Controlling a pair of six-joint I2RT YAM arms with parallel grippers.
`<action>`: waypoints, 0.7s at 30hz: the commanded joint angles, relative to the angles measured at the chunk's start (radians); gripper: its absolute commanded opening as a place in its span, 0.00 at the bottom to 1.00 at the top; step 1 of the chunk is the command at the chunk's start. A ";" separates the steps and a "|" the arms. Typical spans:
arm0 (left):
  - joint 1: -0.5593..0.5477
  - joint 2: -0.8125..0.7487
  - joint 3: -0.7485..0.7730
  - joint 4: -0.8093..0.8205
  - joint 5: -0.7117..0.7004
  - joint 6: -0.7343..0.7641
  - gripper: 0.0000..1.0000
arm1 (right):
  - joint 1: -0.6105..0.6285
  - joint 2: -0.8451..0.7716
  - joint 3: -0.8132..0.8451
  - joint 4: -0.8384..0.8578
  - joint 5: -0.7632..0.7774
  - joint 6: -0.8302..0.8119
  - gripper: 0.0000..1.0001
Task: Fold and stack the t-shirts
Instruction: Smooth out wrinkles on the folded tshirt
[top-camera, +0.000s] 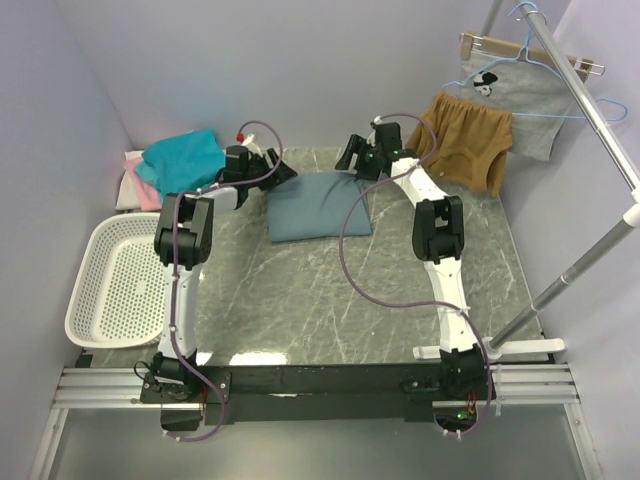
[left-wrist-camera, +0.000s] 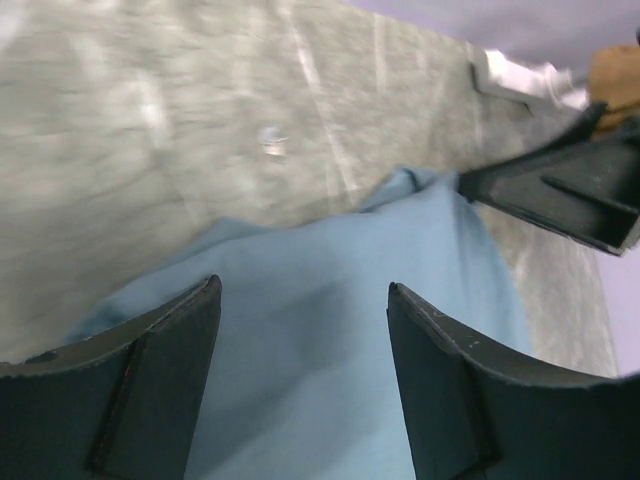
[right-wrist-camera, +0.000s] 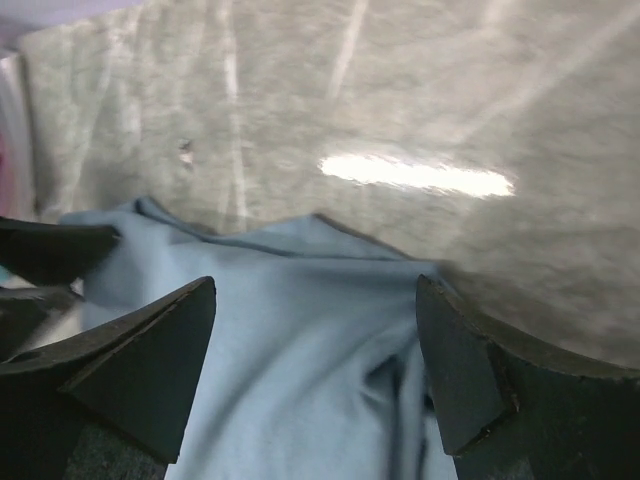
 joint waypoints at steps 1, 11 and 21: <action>0.042 -0.085 -0.104 0.092 -0.061 0.023 0.75 | -0.014 -0.134 -0.091 0.075 0.078 -0.049 0.88; 0.049 -0.072 -0.089 0.080 -0.007 0.026 0.75 | 0.002 -0.352 -0.321 0.059 0.104 -0.157 0.84; 0.049 -0.062 -0.089 0.057 -0.001 0.035 0.74 | 0.002 -0.321 -0.367 -0.027 0.074 -0.188 0.56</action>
